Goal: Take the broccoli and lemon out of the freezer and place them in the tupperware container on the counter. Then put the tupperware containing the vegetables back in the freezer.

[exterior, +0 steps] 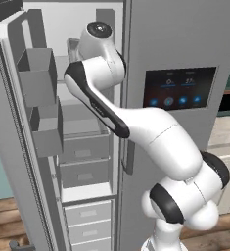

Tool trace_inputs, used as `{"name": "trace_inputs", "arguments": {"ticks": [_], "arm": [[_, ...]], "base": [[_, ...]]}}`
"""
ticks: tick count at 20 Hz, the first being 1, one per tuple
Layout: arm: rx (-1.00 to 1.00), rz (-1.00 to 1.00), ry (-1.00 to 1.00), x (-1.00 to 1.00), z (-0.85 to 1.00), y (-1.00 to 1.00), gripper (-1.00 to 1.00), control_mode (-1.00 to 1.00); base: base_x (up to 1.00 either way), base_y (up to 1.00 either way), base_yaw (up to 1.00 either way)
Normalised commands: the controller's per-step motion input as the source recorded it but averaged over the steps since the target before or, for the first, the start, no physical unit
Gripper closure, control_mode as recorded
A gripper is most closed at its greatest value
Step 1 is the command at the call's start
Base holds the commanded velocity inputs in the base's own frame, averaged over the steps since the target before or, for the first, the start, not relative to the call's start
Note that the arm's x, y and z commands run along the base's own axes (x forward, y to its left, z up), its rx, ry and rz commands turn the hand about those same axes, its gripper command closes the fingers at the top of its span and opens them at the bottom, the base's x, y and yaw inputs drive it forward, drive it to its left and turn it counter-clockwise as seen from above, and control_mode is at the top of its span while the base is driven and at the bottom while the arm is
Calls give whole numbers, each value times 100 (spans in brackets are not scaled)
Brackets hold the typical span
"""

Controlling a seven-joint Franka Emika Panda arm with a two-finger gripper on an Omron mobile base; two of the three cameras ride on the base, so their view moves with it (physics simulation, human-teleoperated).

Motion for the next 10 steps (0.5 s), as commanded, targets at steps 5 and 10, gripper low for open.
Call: {"name": "trace_inputs", "arguments": {"ticks": [5,10], "arm": [[0,0,-5,30,-7,16,100,-100],[0,0,-4,36,0,16,100,-100]], "base": [[0,0,0],[0,0,0]]}}
